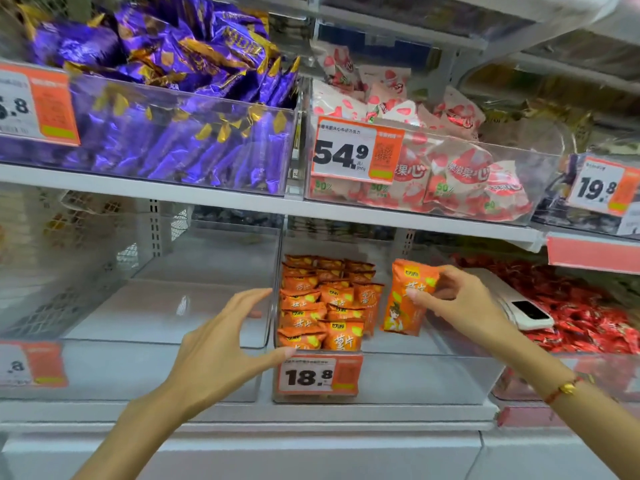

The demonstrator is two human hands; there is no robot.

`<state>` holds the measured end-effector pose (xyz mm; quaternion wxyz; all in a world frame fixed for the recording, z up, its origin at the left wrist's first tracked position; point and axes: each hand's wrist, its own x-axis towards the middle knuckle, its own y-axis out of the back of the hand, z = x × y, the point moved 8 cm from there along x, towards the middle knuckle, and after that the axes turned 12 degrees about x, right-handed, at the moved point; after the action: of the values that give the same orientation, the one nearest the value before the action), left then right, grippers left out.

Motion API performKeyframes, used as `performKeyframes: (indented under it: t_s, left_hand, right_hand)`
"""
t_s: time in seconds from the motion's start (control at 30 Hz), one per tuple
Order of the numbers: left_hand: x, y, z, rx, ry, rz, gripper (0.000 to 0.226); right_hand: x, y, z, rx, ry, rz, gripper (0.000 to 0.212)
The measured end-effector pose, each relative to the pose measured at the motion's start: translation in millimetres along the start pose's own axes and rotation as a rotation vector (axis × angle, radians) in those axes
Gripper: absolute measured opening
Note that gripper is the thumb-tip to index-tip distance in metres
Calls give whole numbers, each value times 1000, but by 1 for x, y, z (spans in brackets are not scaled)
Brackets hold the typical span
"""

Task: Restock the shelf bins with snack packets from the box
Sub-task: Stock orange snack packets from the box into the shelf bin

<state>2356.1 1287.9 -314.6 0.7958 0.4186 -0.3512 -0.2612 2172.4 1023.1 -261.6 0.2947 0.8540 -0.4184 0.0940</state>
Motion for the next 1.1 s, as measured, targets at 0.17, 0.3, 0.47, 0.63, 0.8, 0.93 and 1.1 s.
performKeyframes:
  t_s: [0.17,0.3,0.47,0.63,0.8,0.93,1.1]
  left_hand:
    - [1,-2,-5,-86,40,33,97]
    - [0,-2,-6,-136,65,40,97]
    - [2,-1,0,-118,48,38,99]
    - [2,-3,-1,-111,44,61,98]
    - [3,-2,1,-112,23,89,96]
    - [3,0,3,-100,-13,83,94]
    - [-14,12,6,-139,-103,223,71]
  right_hand:
    - [30,-48,52,-66,-198,-248,40]
    - [41,-70,62,-74,-199,-262,58]
    - [39,-76,41,-253,-21,-302,68]
    - [42,-77,37,-348,53,-239,59]
    - [43,-82,47,-341,14,-254,61]
    - [37,-83,45,-360,-26,-338,79]
    - [1,-64,13,-461,107,-288,71]
